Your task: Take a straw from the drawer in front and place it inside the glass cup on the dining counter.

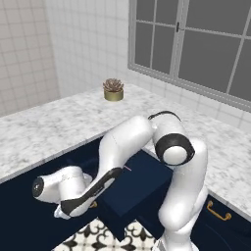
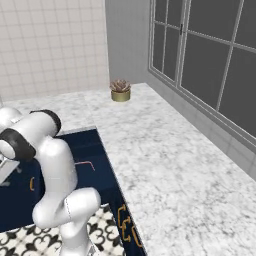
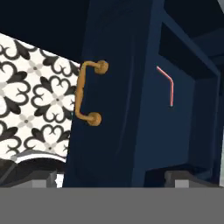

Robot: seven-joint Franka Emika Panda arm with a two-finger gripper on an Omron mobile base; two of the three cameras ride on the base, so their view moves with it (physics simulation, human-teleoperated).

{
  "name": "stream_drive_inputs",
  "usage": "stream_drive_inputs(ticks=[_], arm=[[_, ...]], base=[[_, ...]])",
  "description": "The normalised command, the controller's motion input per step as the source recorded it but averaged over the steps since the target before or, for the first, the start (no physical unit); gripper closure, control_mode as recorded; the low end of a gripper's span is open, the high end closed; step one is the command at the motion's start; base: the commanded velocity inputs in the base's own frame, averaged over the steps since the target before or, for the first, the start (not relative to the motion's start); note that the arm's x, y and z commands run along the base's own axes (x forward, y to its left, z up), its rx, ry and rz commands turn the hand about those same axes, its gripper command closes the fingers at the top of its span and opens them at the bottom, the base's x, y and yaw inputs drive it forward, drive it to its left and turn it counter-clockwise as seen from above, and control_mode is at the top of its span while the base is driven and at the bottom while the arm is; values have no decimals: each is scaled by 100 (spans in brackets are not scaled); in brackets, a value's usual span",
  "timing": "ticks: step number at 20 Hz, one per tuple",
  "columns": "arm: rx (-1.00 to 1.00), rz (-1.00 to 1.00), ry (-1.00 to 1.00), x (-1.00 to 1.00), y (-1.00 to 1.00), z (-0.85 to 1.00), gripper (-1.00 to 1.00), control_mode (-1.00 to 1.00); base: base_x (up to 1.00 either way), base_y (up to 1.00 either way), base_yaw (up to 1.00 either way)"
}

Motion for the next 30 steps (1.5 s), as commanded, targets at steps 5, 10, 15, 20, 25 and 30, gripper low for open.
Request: stream_drive_inputs(ticks=[5,10,15,20,25,30], arm=[[15,-3,1,27,-100,65,-100,-100],[18,-3,20,74,-87,18,-100,-100],[23,0,33,65,-40,-35,-100,-100],[19,0,29,55,-6,-45,-100,-100],[15,0,15,10,5,-42,-100,-100],[14,0,3,0,19,-35,-100,-100]], base=[[0,0,0],[0,0,0],[0,0,0],[0,0,0],[0,0,0],[0,0,0]])
